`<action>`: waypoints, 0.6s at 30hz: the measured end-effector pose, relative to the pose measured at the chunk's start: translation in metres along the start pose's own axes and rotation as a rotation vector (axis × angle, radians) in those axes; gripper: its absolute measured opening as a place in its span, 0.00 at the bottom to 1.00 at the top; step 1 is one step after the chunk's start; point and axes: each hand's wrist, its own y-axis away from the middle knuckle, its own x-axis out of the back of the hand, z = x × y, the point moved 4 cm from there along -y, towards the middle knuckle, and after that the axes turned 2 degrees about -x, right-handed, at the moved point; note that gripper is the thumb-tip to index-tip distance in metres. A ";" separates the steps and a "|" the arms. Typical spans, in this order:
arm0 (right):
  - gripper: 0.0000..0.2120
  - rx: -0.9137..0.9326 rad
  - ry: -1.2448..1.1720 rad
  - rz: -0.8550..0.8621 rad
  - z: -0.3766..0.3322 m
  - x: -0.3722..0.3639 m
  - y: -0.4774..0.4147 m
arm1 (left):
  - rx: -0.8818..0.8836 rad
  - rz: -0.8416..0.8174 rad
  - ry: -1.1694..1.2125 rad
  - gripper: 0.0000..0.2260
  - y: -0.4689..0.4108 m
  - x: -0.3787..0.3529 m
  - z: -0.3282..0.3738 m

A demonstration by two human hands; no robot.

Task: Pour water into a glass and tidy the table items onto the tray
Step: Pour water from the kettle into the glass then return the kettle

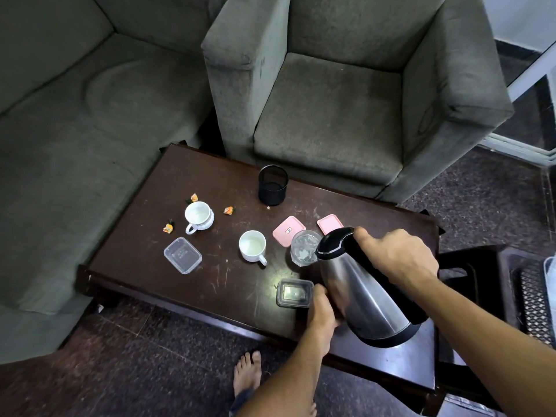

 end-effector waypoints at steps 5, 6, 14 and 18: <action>0.36 -0.010 -0.042 -0.004 0.010 -0.001 0.001 | -0.027 0.018 -0.023 0.17 -0.001 0.003 0.000; 0.37 -0.010 -0.060 -0.009 0.013 -0.002 0.001 | -0.031 0.026 -0.024 0.16 -0.001 0.003 0.000; 0.39 0.046 -0.315 -0.077 0.051 -0.011 0.007 | -0.094 0.083 -0.096 0.10 -0.005 0.006 0.006; 0.37 0.017 -0.558 -0.050 0.087 -0.025 0.019 | -0.129 0.073 -0.147 0.14 -0.006 0.001 0.009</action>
